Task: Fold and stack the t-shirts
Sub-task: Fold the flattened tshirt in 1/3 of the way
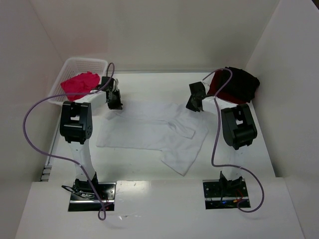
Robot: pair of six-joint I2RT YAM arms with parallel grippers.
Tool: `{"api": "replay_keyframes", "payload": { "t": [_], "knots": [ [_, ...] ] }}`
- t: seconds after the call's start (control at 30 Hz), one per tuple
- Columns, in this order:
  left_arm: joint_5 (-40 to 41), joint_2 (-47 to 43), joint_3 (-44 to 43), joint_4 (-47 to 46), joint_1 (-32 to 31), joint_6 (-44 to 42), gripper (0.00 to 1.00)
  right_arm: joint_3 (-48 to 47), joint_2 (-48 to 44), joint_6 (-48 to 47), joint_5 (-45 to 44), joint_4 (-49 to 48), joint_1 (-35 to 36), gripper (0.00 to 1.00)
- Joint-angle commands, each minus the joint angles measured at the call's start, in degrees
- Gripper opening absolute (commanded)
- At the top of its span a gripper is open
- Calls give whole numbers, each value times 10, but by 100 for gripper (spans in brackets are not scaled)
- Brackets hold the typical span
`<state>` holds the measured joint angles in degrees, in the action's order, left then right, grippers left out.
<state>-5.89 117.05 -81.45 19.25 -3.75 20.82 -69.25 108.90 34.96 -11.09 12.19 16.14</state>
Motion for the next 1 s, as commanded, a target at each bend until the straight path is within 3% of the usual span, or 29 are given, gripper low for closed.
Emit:
{"api": "replay_keyframes", "payload": {
  "t": [0.0,0.37,0.53,0.87,0.97],
  "knots": [
    [13,39,-64,25,4,12,0,-60,48,-8,5,17,-18,7],
    [60,90,-149,72,9,12,0,-217,175,-24,46,93,-36,0],
    [35,101,-174,84,15,12,1,-302,227,-37,52,126,-36,0],
    [19,112,-186,78,15,18,13,-589,369,-97,45,197,-58,0],
    [31,112,-198,73,15,23,18,-713,419,-103,45,238,-63,0]
  ]
}}
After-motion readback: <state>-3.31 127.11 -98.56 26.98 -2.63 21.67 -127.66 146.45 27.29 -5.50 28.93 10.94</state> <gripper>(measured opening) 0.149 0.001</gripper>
